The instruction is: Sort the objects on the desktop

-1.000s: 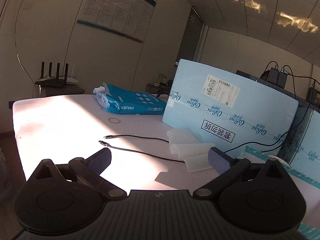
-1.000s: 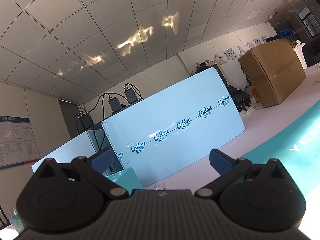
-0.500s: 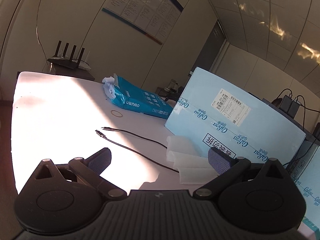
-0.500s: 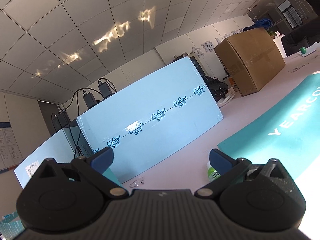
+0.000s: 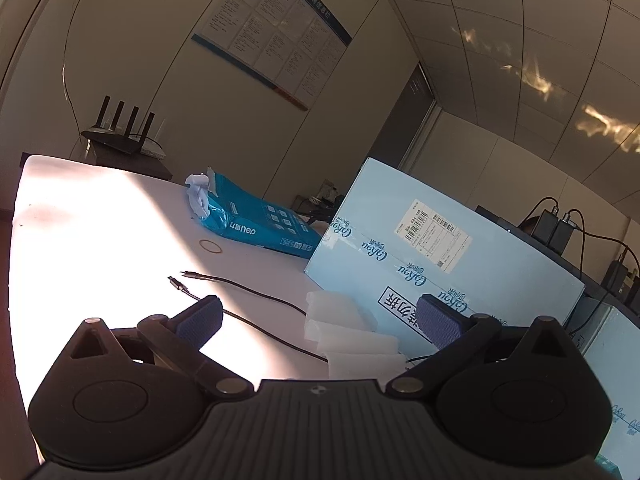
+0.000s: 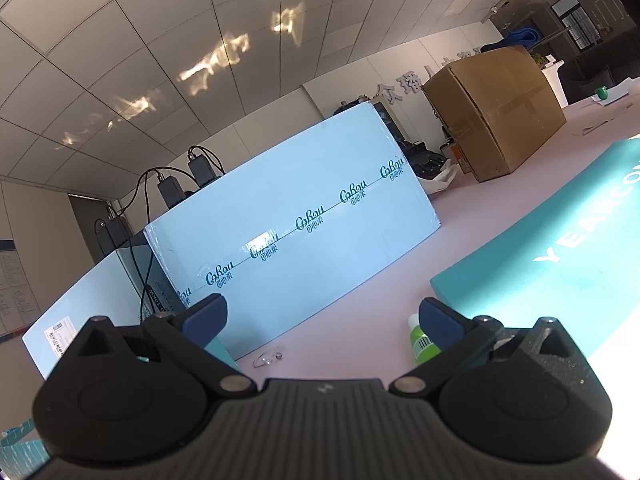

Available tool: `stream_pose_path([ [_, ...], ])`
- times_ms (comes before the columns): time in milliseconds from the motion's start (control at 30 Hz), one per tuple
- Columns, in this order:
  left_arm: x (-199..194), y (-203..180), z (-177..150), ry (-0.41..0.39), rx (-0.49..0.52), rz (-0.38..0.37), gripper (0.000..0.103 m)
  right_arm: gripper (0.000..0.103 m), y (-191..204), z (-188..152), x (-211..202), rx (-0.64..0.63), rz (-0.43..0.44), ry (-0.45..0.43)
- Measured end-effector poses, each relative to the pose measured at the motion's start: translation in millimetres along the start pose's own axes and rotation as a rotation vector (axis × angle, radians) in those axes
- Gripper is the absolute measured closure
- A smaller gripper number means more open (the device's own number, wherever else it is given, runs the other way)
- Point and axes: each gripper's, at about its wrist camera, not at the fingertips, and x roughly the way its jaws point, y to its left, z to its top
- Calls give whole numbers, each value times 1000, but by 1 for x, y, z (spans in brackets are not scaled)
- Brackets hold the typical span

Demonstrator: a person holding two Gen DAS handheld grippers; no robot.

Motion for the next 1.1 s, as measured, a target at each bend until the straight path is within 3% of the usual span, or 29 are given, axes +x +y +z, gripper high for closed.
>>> stream_pose_path([
  [233,-9,2,10,14,113,-2,0,0,-3,1,-12,18,38,-70],
  [333,-12,8,15,1,166,21,0,0,10,16,-11,-25,37,-23],
  [433,-8,12,17,17,231,46,0,0,23,32,-12,-94,30,-41],
  [500,-4,14,16,53,275,41,0,0,23,43,2,-79,-98,54],
  [600,-4,24,14,42,241,64,0,0,32,47,-9,-14,-27,20],
  [700,-2,32,19,72,189,53,0,0,103,43,-29,-239,144,-55],
  [733,-2,33,20,81,182,46,0,0,126,41,-33,-277,219,-43],
  [833,-6,37,20,90,196,27,0,0,191,26,-15,-294,466,172],
  [900,-8,39,19,94,241,22,0,0,216,9,9,-268,535,344],
  [1000,-7,45,18,104,289,30,0,0,232,-14,46,-171,568,548],
  [1100,-3,52,20,111,287,51,0,0,228,-18,61,-92,551,572],
])
